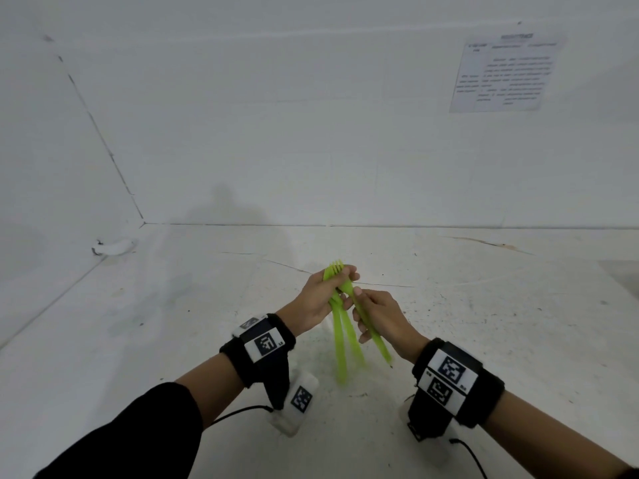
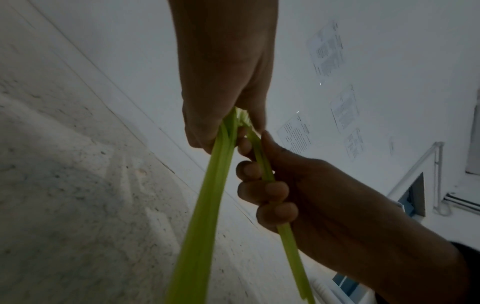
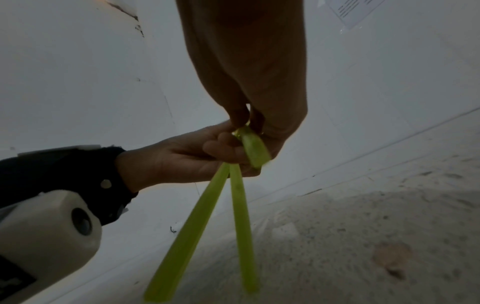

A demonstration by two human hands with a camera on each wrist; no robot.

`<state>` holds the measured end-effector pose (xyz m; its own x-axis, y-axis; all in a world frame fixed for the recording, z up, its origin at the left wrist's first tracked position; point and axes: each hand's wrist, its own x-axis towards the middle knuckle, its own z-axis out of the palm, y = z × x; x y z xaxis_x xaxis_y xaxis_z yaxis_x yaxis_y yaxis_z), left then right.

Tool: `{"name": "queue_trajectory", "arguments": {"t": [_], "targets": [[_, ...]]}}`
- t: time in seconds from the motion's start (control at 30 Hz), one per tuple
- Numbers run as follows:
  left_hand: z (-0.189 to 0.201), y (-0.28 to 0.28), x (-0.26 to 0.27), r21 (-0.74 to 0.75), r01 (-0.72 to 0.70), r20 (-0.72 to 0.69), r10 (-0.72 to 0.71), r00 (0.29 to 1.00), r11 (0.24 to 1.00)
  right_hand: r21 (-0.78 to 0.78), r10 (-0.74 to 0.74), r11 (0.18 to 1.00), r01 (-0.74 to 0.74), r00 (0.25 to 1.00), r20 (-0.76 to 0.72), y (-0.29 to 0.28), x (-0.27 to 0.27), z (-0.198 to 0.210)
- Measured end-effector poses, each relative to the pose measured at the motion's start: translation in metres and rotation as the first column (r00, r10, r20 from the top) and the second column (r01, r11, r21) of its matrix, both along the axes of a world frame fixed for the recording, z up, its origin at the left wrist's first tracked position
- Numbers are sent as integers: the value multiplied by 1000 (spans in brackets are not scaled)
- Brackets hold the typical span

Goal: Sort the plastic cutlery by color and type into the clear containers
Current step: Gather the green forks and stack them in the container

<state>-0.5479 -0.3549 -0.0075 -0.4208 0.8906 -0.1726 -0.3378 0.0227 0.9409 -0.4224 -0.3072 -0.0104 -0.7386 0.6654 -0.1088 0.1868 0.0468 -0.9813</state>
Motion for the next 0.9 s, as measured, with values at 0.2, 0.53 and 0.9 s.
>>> {"name": "queue_trajectory", "arguments": {"t": [0.2, 0.53, 0.9], "targets": [[7, 1, -6, 46, -153, 162, 144, 976, 987, 120, 11, 993, -22, 996, 92, 5, 2, -8], [5, 1, 1, 138, -47, 86, 35, 996, 989, 122, 20, 992, -14, 999, -41, 8, 3, -7], [15, -12, -11, 173, -37, 43, 30, 999, 984, 228, -29, 973, 23, 999, 21, 14, -3, -7]]}}
